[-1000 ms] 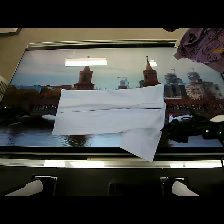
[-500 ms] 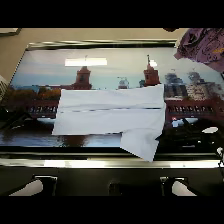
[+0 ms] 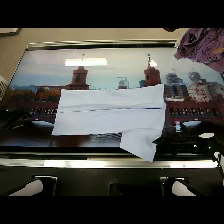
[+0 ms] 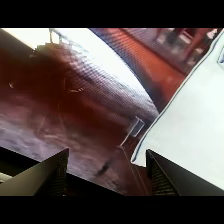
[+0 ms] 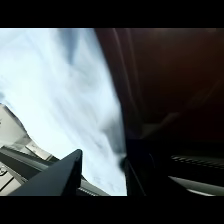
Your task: Fold the clothes and pants, and hang the long-sleeved shirts on hangers.
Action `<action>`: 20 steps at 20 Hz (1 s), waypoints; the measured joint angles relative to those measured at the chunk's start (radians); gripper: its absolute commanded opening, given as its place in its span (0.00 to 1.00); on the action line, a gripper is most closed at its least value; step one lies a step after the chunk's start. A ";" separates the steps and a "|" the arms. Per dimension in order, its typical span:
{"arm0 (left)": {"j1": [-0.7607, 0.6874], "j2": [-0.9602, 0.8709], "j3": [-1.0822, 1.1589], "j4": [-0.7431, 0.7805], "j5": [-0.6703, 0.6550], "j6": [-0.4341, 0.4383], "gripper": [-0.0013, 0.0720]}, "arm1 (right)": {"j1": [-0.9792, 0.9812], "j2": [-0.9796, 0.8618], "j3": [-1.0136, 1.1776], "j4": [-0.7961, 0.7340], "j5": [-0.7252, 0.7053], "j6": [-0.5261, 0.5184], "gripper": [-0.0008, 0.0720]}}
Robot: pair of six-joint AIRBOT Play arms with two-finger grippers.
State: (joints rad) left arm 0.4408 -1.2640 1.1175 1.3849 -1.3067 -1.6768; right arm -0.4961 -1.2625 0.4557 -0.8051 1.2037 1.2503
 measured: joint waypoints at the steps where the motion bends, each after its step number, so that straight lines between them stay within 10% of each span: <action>1: 0.000 0.000 -0.011 -0.003 0.006 -0.002 0.78 | 0.008 0.000 -0.002 0.004 -0.006 0.003 0.43; 3: 0.001 0.000 -0.046 -0.016 0.021 -0.003 0.77 | 0.044 0.000 -0.005 -0.003 -0.040 0.008 0.06; 20: 0.128 -0.076 -0.354 -0.464 0.117 0.404 0.77 | 0.138 -0.002 -0.002 0.005 -0.040 0.041 0.06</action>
State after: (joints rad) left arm 0.5690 -1.3399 0.7631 0.9211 -1.1892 -1.2724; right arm -0.3576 -1.2640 0.4538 -0.7998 1.1637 1.2911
